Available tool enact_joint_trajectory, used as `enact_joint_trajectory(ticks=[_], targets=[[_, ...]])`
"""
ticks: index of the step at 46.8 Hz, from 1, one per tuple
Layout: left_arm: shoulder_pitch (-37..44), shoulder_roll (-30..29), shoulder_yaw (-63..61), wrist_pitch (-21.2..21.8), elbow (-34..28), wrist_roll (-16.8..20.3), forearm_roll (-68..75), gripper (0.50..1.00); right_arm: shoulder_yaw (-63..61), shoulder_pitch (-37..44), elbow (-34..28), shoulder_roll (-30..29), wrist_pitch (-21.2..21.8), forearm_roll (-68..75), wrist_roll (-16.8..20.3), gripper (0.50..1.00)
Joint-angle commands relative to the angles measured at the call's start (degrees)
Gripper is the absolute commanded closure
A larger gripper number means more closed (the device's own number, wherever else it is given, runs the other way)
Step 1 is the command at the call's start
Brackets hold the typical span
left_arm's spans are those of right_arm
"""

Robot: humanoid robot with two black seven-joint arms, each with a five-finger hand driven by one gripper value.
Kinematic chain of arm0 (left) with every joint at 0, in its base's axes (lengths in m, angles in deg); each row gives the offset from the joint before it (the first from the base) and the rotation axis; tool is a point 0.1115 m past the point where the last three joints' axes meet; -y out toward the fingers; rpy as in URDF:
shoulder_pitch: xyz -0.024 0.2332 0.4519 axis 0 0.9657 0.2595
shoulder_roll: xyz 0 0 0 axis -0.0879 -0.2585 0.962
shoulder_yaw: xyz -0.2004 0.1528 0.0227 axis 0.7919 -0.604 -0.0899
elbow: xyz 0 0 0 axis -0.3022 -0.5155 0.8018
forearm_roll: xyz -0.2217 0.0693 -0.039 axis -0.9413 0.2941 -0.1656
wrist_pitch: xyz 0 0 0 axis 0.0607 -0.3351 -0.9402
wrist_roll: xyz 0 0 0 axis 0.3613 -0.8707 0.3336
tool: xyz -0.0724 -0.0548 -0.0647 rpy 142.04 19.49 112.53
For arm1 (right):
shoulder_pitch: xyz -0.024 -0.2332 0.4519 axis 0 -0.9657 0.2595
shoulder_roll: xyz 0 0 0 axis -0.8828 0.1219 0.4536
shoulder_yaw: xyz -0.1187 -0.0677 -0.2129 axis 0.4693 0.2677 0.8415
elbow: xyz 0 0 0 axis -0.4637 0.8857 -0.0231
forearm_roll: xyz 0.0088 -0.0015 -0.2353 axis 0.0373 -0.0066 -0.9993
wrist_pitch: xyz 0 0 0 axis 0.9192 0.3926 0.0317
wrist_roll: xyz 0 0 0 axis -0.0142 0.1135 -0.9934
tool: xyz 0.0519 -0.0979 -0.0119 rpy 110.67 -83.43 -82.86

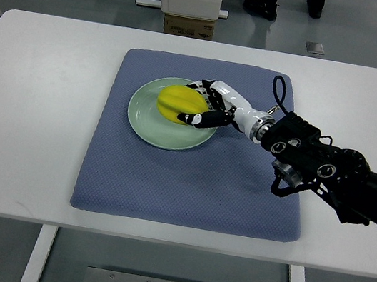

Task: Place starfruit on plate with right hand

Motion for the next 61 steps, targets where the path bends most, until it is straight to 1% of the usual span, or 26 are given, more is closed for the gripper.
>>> enact_joint_trajectory(ticks=[1, 3, 4, 5, 23, 38, 41, 48, 61], targets=[[0.00, 0.00, -0.03, 0.00, 0.00, -0.02, 0.00, 0.500, -0.39, -0.03, 0.66, -1.16, -0.26, -0.01, -0.08, 0.765], [0.00, 0.00, -0.03, 0.00, 0.00, -0.02, 0.00, 0.500, -0.74, -0.12, 0.67, -1.25, -0.26, -0.01, -0.08, 0.589], [-0.08, 0.00, -0.03, 0.00, 0.00, -0.02, 0.00, 0.500, -0.83, -0.03, 0.67, -1.33, -0.26, 0.08, -0.08, 0.514], [0.00, 0.00, -0.03, 0.00, 0.00, -0.02, 0.00, 0.500, -0.92, -0.03, 0.67, -1.33, -0.26, 0.08, -0.08, 0.500], [0.00, 0.00, 0.06, 0.00, 0.00, -0.02, 0.00, 0.500, -2.32, 0.32, 1.02, -1.24, -0.26, 0.08, -0.17, 0.500], [-0.08, 0.00, -0.03, 0.00, 0.00, 0.07, 0.00, 0.500, -16.38, -2.66, 1.72, 0.07, -0.17, 0.08, -0.17, 0.500], [0.00, 0.00, -0.03, 0.00, 0.00, -0.02, 0.00, 0.500, -20.24, -4.33, 1.72, 1.39, -0.17, 0.43, -0.08, 0.500], [-0.08, 0.00, 0.06, 0.00, 0.00, -0.02, 0.00, 0.500, -30.35, -7.94, 1.72, 1.66, 0.71, 5.26, 1.06, 0.500], [-0.08, 0.00, -0.03, 0.00, 0.00, -0.02, 0.00, 0.500, -37.04, -12.24, 1.81, 4.03, 0.97, 12.91, 1.15, 0.500]])
